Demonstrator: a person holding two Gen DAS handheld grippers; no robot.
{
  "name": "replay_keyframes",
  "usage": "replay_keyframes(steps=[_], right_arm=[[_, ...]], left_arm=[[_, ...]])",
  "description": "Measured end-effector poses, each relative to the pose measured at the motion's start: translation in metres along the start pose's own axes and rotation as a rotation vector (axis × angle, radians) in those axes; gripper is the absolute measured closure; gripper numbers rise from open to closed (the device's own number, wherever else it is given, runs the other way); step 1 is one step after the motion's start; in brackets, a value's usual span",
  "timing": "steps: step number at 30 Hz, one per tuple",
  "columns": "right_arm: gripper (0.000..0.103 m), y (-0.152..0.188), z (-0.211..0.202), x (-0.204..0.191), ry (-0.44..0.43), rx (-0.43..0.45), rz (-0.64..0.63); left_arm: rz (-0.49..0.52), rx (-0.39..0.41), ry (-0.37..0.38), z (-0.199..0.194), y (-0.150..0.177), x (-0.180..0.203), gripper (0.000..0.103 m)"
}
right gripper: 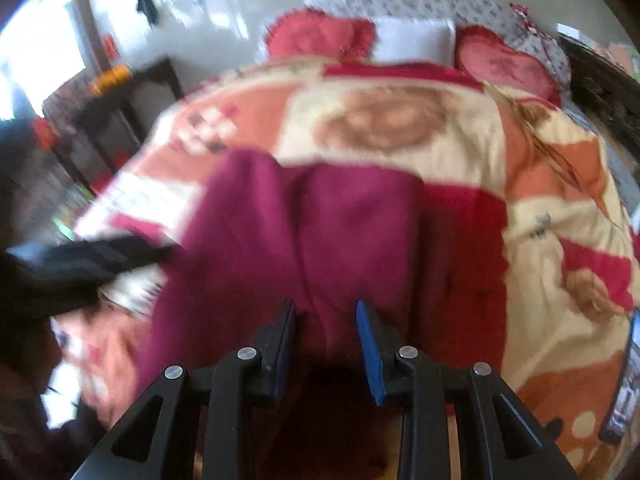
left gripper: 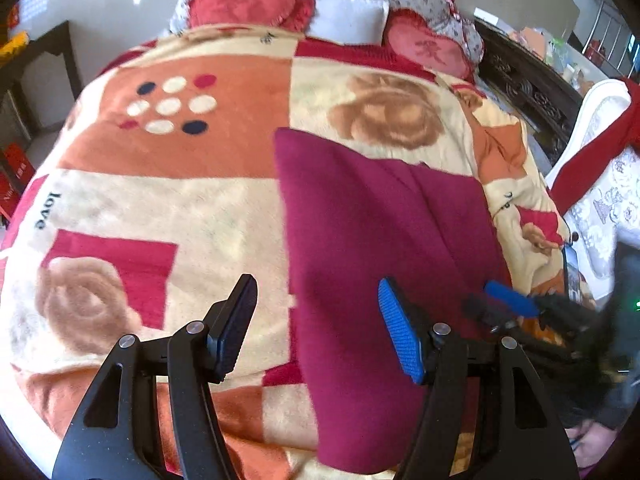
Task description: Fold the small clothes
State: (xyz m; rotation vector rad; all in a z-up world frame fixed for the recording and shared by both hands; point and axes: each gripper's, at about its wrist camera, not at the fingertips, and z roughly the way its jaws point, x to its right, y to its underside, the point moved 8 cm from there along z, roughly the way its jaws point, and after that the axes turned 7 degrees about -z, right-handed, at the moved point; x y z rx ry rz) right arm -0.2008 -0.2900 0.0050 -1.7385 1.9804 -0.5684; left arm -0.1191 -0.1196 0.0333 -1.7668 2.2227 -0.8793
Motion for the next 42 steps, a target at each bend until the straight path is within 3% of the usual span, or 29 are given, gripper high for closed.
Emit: replay_keyframes(steps=[2, 8, 10, 14, 16, 31, 42], right_arm=[[0.073, 0.01, 0.009, 0.007, 0.011, -0.007, 0.02], [0.07, 0.006, -0.016, 0.002, 0.032, 0.037, 0.016], [0.055, 0.001, -0.031, -0.003, 0.021, 0.074, 0.041], [0.05, -0.014, -0.059, -0.011, 0.06, 0.153, 0.065], [0.038, -0.017, -0.067, -0.013, 0.082, 0.162, 0.076], [0.025, -0.022, -0.084, -0.018, 0.137, 0.208, 0.097], [0.024, -0.023, -0.085, -0.016, 0.16, 0.198, 0.105]], left_arm=[[0.011, 0.023, -0.016, -0.004, 0.0, -0.001, 0.039], [0.018, 0.083, -0.03, -0.021, -0.002, 0.001, 0.039], [0.029, 0.094, -0.036, -0.025, -0.002, 0.003, 0.039], [0.047, 0.12, -0.048, -0.035, -0.001, 0.008, 0.039], [0.053, 0.137, -0.053, -0.04, -0.001, 0.009, 0.039], [0.07, 0.205, -0.067, -0.063, 0.001, 0.017, 0.039], [0.075, 0.201, -0.068, -0.063, 0.002, 0.019, 0.039]])
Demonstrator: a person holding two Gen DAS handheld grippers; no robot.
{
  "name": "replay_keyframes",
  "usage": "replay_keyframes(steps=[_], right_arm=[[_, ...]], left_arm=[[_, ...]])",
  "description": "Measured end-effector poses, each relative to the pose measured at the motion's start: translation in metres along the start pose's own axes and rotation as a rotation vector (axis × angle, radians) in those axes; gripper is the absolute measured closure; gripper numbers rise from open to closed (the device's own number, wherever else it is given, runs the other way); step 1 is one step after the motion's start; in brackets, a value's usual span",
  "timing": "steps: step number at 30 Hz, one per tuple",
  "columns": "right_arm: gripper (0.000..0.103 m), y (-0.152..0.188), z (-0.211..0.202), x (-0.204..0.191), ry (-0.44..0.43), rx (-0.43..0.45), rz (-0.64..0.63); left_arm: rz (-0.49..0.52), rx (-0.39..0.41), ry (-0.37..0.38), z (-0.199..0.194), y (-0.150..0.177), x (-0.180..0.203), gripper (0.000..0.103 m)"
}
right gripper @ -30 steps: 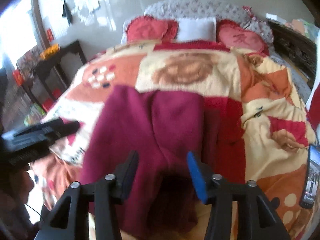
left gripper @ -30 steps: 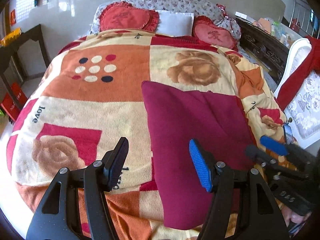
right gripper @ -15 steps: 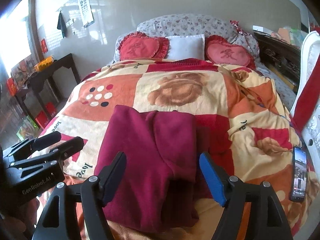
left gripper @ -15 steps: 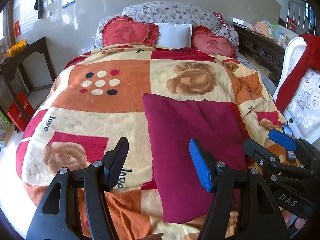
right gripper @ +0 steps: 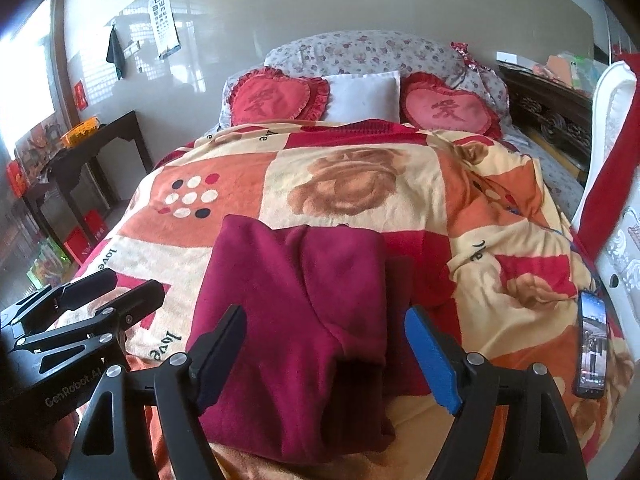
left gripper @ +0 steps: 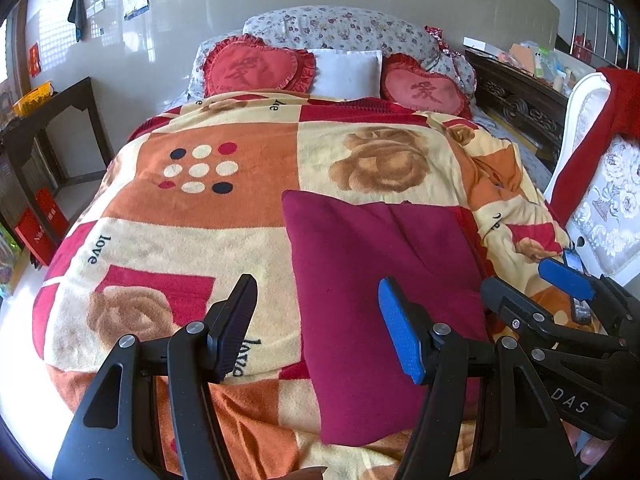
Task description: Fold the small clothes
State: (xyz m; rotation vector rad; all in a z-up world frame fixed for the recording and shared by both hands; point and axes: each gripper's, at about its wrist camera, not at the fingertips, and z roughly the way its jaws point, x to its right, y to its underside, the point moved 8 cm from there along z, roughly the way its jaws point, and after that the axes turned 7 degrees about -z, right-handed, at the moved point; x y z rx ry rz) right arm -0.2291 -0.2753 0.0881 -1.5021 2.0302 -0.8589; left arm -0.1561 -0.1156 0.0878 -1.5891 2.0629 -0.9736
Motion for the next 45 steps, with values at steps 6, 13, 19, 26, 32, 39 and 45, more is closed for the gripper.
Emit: replay_keyframes(steps=[6, 13, 19, 26, 32, 39, 45], right_arm=[[0.024, 0.0, 0.002, -0.002, 0.007, -0.006, -0.007], [0.024, 0.002, 0.007, 0.0, 0.008, -0.02, 0.003], [0.023, 0.004, 0.011, 0.001, 0.01, -0.029, 0.008], [0.023, 0.005, 0.017, 0.0, 0.006, -0.043, 0.005], [0.023, 0.006, 0.02, -0.002, 0.007, -0.05, 0.003], [0.023, 0.007, 0.025, -0.004, 0.004, -0.062, -0.003], [0.023, 0.009, 0.03, -0.006, 0.0, -0.073, -0.006]], left_arm=[[0.001, -0.012, 0.001, 0.005, 0.001, 0.002, 0.039], [-0.003, -0.02, 0.002, 0.01, 0.002, 0.001, 0.039], [-0.008, -0.026, 0.003, 0.012, 0.003, 0.0, 0.039], [-0.01, -0.032, 0.001, 0.017, 0.004, -0.001, 0.039], [-0.019, -0.037, 0.0, 0.021, 0.006, -0.003, 0.039], [-0.025, -0.035, -0.004, 0.024, 0.006, -0.005, 0.039], [-0.034, -0.033, 0.001, 0.028, 0.005, -0.009, 0.039]])
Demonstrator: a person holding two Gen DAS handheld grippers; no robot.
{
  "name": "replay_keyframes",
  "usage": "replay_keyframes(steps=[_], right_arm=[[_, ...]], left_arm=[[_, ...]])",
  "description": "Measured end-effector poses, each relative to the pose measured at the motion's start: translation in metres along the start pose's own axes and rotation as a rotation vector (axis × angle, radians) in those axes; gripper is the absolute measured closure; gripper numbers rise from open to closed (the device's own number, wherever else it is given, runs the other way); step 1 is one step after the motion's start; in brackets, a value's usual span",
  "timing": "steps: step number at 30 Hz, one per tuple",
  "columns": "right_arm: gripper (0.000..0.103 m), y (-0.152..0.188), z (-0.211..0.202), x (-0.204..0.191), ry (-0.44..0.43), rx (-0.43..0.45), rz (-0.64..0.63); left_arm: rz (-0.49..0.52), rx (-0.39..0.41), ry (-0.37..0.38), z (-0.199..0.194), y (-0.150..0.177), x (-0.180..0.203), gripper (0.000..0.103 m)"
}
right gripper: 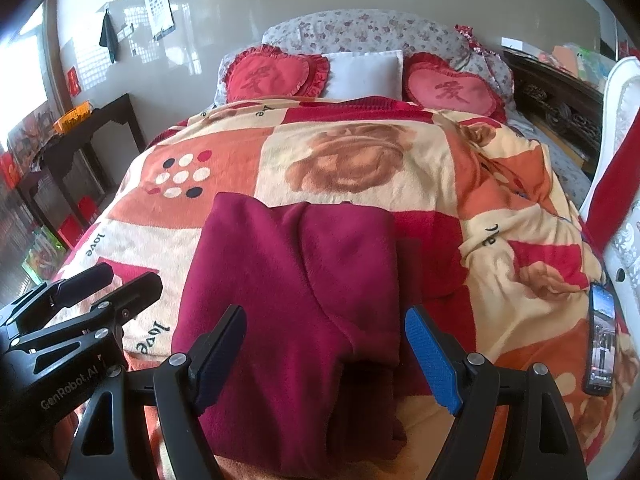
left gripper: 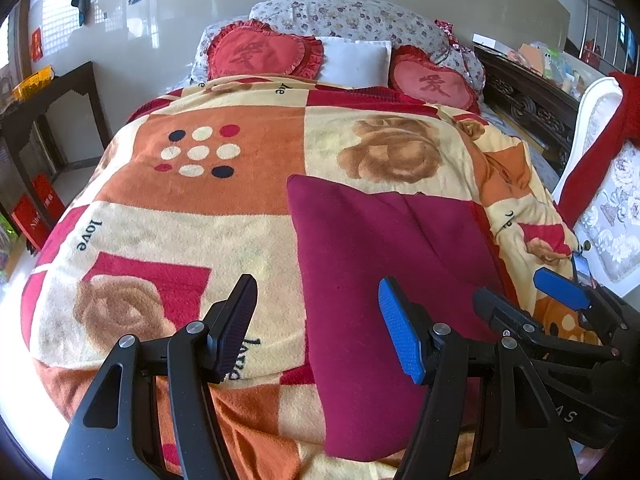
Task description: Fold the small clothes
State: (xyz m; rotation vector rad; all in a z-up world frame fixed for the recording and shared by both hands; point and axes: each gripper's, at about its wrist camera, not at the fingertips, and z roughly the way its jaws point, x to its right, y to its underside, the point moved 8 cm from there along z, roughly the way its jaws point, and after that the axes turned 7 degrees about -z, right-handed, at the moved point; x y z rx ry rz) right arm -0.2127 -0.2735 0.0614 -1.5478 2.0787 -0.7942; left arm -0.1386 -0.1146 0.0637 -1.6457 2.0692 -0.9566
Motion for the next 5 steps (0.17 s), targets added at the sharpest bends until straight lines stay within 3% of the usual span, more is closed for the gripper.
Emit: replay_keyframes(steps=[5], right_arm=[[0.023, 0.0018, 0.0047, 0.0001, 0.0, -0.009, -0.005]], left_arm=[[-0.012, -0.007, -0.017, 0.0067, -0.0008, -0.0097, 0.039]])
